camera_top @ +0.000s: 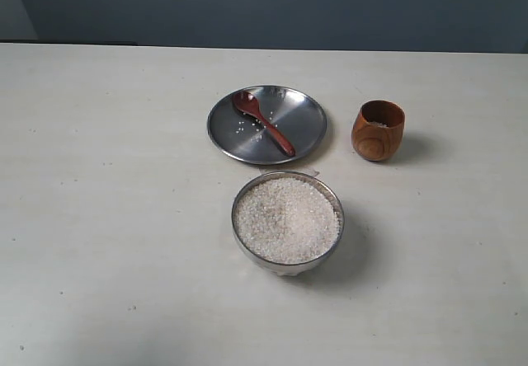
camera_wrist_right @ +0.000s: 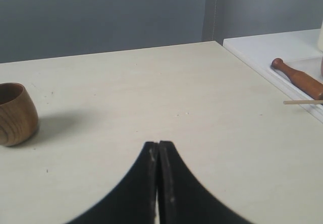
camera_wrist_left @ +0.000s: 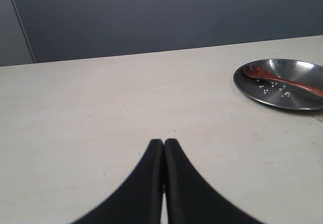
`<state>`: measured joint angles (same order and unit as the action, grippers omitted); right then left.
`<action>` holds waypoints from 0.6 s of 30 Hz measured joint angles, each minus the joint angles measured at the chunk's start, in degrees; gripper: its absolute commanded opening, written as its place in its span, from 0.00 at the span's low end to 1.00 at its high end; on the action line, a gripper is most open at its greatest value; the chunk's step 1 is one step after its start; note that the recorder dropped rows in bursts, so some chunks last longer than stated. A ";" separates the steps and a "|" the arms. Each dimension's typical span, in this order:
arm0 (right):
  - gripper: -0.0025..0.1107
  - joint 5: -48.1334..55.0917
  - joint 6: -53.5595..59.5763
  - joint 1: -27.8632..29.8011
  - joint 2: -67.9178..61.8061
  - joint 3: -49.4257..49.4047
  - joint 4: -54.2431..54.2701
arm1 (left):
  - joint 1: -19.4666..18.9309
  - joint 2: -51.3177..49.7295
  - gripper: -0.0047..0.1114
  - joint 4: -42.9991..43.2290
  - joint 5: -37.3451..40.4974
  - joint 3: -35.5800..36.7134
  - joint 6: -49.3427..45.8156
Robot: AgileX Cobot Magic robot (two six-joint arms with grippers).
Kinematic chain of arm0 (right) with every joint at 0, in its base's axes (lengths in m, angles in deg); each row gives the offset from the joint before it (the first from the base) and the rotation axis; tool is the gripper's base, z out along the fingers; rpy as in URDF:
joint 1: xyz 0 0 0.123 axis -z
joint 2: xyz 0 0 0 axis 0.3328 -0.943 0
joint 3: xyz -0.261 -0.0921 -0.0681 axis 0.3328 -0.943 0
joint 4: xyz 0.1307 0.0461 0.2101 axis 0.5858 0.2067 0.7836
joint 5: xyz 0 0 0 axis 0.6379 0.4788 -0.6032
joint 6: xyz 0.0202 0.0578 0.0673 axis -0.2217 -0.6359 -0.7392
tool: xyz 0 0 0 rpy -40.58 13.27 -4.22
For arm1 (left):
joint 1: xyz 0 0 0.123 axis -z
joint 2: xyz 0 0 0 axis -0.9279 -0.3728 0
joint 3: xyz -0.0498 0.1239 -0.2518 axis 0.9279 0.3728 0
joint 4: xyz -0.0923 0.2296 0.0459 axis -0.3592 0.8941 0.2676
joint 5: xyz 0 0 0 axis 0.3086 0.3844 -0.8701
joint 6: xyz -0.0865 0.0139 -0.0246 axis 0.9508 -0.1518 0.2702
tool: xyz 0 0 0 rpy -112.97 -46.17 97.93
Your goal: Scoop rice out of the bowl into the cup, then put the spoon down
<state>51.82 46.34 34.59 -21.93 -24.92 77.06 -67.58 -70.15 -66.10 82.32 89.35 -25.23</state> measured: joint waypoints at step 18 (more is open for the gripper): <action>0.02 0.00 0.00 0.00 0.00 0.00 0.00 | 0.00 0.00 0.04 0.41 0.00 0.00 0.00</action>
<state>51.82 46.34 34.59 -21.93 -24.92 77.06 -67.58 -70.15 -65.69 82.32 89.35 -25.23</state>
